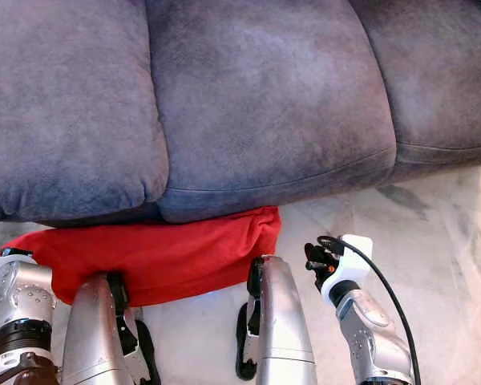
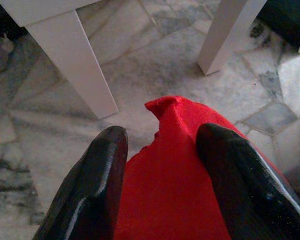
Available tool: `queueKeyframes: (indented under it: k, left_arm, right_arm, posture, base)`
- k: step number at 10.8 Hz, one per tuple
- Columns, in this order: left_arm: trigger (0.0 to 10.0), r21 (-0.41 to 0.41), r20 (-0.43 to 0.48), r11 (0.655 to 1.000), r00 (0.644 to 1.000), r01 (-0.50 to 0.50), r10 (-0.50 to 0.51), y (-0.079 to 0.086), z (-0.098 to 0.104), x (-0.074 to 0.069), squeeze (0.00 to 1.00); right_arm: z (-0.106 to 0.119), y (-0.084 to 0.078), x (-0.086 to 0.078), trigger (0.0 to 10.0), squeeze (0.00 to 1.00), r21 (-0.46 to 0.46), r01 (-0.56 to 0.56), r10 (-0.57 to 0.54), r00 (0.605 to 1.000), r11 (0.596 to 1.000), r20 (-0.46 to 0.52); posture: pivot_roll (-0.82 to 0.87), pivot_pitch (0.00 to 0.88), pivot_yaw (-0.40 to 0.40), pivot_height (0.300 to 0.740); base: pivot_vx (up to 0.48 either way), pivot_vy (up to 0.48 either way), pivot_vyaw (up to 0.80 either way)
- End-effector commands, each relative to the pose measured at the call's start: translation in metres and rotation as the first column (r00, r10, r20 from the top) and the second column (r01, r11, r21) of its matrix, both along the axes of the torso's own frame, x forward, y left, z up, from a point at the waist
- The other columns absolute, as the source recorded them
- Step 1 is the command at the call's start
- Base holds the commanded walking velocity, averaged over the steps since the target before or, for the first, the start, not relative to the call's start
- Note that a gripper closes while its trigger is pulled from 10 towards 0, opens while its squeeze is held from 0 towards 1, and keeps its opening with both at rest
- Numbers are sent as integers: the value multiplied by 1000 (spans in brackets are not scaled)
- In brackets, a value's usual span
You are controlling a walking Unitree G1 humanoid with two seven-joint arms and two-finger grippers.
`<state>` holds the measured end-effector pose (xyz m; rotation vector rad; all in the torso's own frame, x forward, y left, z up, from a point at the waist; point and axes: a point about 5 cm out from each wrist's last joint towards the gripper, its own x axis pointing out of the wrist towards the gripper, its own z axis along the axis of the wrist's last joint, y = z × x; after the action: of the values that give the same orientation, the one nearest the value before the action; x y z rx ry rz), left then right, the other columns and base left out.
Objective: Move the pillow to the sofa from floor
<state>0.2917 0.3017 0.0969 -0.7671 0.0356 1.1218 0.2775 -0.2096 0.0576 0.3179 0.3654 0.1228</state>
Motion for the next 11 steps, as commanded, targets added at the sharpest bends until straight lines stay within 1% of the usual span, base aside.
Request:
queueKeyframes:
  k: [1, 4, 6, 7, 8, 10, 11]
  left_arm:
    - [10000, -32, -45, 999, 998, -40, 38, 3, -16, -12, 0]
    - [10000, -34, -46, 998, 997, -61, 60, 5, -20, -15, 0]
    - [10000, -40, -47, 997, 997, -66, 64, 7, -23, -15, 0]
    - [10000, -62, -12, 997, 999, -53, 52, 8, -26, -13, 0]
    - [10000, -47, 14, 998, 999, -49, 49, 8, -24, -12, 0]
    - [10000, -47, 38, 998, 999, -37, 39, 12, -25, -11, 0]
    - [10000, -49, 35, 998, 999, -33, 35, 15, -28, -12, 0]
  right_arm:
    - [-8, -6, -10, 10000, 0, -5, 11, -11, 999, 1000, -39]
    - [-7, -7, -11, 10000, 0, -7, 12, -12, 999, 1000, -40]
    - [-5, -13, -12, 10000, 0, -17, 15, -16, 999, 1000, -39]
    - [-3, -17, -13, 10000, 0, -23, 18, -19, 999, 1000, -38]
    - [-1, -18, -14, 10000, 0, -26, 19, -20, 999, 999, -37]
    - [-2, -15, -14, 10000, 0, -27, 14, -15, 999, 1000, -42]
    - [-3, -14, -15, 10000, 0, -27, 11, -12, 999, 1000, -44]
  posture:
    - [36, 528, -181, 524]
    - [22, 529, -189, 524]
    - [5, 528, -199, 524]
    - [-6, 528, -206, 524]
    - [-11, 530, -212, 524]
    - [-12, 530, -216, 524]
    - [-14, 532, -218, 524]
  base:
    - [0, 0, 0]
    - [0, 0, 0]
    - [0, 0, 0]
    - [0, 0, 0]
    - [0, 0, 0]
    - [0, 0, 0]
    - [0, 0, 0]
